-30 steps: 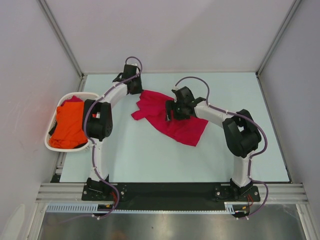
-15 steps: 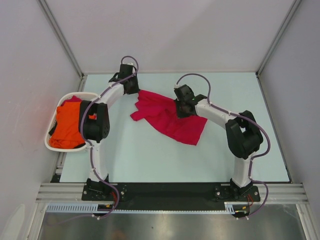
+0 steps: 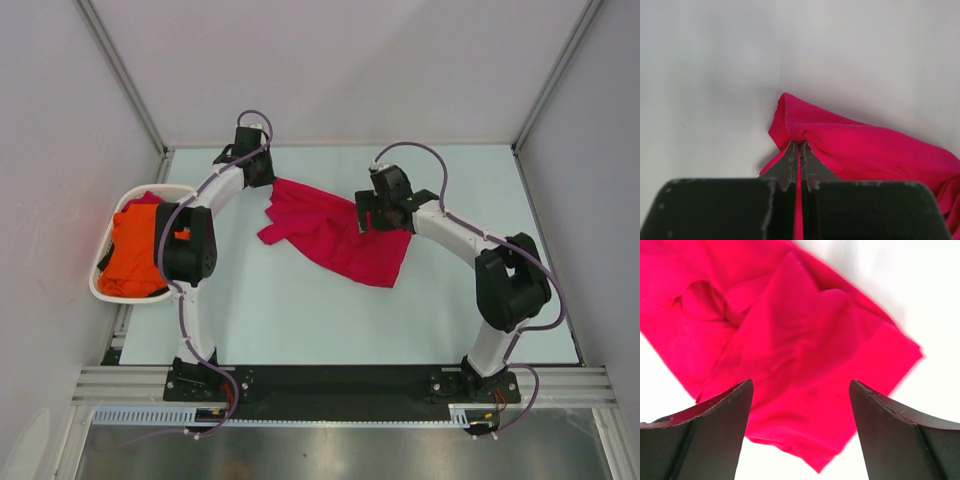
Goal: Fold and stack the t-shirts
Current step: Flatten out the tshirt
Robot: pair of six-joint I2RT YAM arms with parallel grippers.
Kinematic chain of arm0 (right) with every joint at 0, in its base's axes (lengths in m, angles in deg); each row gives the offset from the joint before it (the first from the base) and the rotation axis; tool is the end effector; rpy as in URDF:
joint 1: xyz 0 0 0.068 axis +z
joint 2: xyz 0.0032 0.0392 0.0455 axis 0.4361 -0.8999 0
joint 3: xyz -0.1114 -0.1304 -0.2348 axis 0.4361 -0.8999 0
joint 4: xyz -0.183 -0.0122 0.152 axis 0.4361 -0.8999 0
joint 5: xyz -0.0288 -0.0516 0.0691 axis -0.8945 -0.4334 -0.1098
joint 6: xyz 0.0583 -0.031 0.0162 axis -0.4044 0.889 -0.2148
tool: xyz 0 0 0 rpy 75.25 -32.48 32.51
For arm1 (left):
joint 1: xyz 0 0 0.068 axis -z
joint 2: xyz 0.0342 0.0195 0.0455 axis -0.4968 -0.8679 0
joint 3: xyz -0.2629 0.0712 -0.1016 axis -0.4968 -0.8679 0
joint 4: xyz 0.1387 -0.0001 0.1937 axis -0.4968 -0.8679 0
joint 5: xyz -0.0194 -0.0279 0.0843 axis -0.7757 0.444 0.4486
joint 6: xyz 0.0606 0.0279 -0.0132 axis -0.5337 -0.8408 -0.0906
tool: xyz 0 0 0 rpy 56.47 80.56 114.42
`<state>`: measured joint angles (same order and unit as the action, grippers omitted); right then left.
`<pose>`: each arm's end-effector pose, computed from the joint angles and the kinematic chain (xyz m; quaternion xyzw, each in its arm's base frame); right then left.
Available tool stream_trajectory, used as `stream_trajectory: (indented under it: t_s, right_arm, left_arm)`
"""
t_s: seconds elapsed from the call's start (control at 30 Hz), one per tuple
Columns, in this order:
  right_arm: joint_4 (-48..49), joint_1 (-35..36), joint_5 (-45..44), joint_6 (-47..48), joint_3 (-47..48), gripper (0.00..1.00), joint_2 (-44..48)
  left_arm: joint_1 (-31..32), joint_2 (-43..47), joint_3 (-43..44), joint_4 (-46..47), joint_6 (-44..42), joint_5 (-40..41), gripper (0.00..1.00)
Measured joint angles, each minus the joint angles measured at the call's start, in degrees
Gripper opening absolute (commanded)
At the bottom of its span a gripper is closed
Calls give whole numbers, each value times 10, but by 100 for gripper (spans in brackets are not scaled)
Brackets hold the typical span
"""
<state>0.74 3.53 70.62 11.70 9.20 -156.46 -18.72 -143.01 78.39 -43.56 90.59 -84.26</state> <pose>0.3321 0.1796 0.2571 -0.0956 0.9340 0.0765 0.3357 0.4781 -0.0936 0.2367 -0.0674 0.9209 -0.1018 0.3703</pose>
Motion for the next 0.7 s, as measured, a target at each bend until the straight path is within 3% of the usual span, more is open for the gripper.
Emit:
stream_trajectory:
  t_s: [0.4,0.47,0.57,0.7]
  right_arm:
    - [-19,39,54,-3,47,76,-99]
    - [-32,44,58,-3,71,63,-119]
    - [-43,47,61,3,94,0,-139]
    - [-62,50,62,2,107,0,-150]
  left_arm:
    - [0,0,0,0,0,0,0]
    - [0,0,0,0,0,0,0]
    - [0,0,0,0,0,0,0]
    - [0,0,-1,0,0,2,0]
